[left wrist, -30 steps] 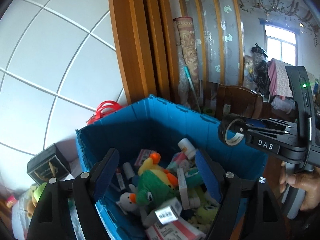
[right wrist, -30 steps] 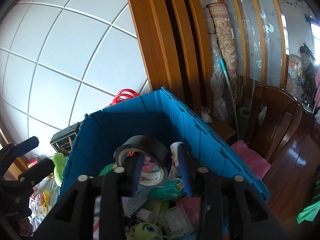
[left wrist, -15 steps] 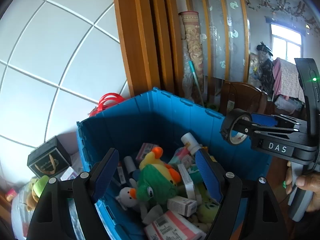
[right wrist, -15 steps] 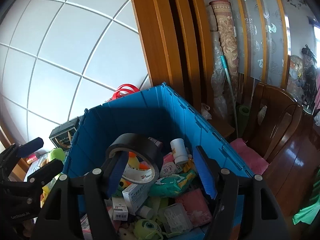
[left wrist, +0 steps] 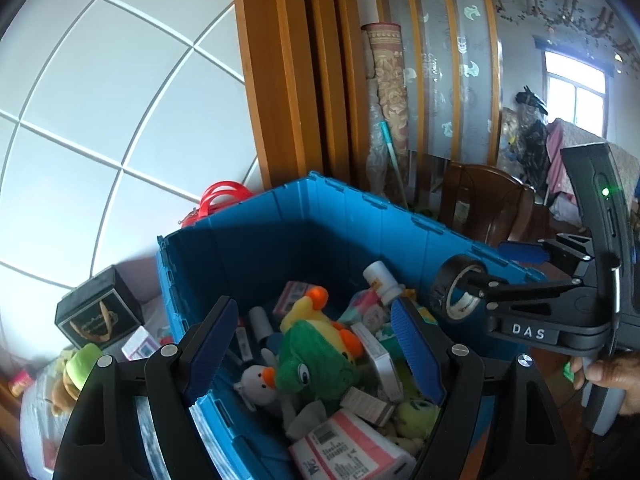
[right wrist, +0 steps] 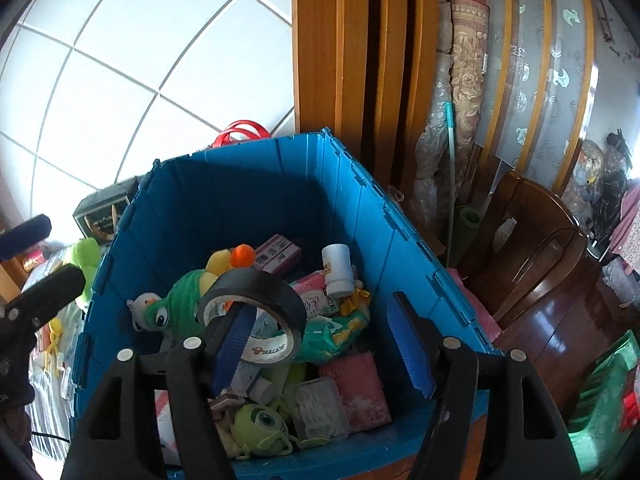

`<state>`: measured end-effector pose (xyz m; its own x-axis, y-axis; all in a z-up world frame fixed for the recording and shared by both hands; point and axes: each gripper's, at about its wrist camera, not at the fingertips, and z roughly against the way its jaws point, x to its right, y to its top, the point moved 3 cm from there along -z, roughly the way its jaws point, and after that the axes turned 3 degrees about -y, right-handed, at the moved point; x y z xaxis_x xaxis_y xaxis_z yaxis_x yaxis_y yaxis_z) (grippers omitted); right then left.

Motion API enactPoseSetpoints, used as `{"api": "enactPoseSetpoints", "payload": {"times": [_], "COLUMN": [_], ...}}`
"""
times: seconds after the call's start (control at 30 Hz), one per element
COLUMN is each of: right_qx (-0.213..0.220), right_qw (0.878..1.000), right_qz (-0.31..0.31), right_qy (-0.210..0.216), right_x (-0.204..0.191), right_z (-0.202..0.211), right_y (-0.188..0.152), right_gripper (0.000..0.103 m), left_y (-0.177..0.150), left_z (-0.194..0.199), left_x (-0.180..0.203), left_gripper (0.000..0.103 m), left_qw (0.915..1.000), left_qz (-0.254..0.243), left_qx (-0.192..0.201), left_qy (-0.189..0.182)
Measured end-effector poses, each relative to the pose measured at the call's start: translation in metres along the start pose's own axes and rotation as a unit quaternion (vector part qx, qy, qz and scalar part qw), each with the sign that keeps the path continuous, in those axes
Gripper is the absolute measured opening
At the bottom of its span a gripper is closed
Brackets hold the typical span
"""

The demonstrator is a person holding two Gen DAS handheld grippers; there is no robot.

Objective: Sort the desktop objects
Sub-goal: 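Carry the box and tape roll over the blue crate and open both tools to drop them, then withdraw both tools from the crate back toward the items on the sheet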

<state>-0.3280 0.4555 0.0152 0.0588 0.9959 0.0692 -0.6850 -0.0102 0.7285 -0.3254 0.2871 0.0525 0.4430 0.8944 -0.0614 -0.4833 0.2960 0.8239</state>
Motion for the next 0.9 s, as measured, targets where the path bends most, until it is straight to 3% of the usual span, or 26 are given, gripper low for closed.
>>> {"api": "enactPoseSetpoints", "payload": {"times": [0.13, 0.23, 0.33, 0.43, 0.9], "right_qx": [0.015, -0.02, -0.007, -0.025, 0.088], "right_qw": [1.0, 0.999, 1.0, 0.998, 0.995], "right_qz": [-0.024, 0.04, 0.013, 0.057, -0.03], "right_qy": [0.011, -0.003, 0.005, -0.009, 0.022], "right_x": [0.002, -0.016, -0.01, -0.019, -0.017], "right_z": [0.004, -0.006, 0.0, -0.004, 0.043], "right_y": [-0.002, -0.006, -0.001, -0.001, -0.008], "right_gripper": [0.068, 0.067, 0.068, 0.07, 0.071], "left_y": [-0.002, -0.004, -0.005, -0.007, -0.014], "left_z": [0.003, 0.006, 0.008, 0.01, 0.018], "left_x": [0.001, 0.001, -0.002, -0.005, -0.007], "left_gripper": [0.079, 0.079, 0.079, 0.079, 0.079], "left_qw": [1.0, 1.0, 1.0, 1.0, 0.9996], "left_qz": [0.0, 0.001, 0.002, 0.007, 0.016], "left_qx": [0.002, 0.002, 0.0, 0.0, 0.01], "left_qy": [0.0, 0.001, 0.003, 0.006, 0.023]}}
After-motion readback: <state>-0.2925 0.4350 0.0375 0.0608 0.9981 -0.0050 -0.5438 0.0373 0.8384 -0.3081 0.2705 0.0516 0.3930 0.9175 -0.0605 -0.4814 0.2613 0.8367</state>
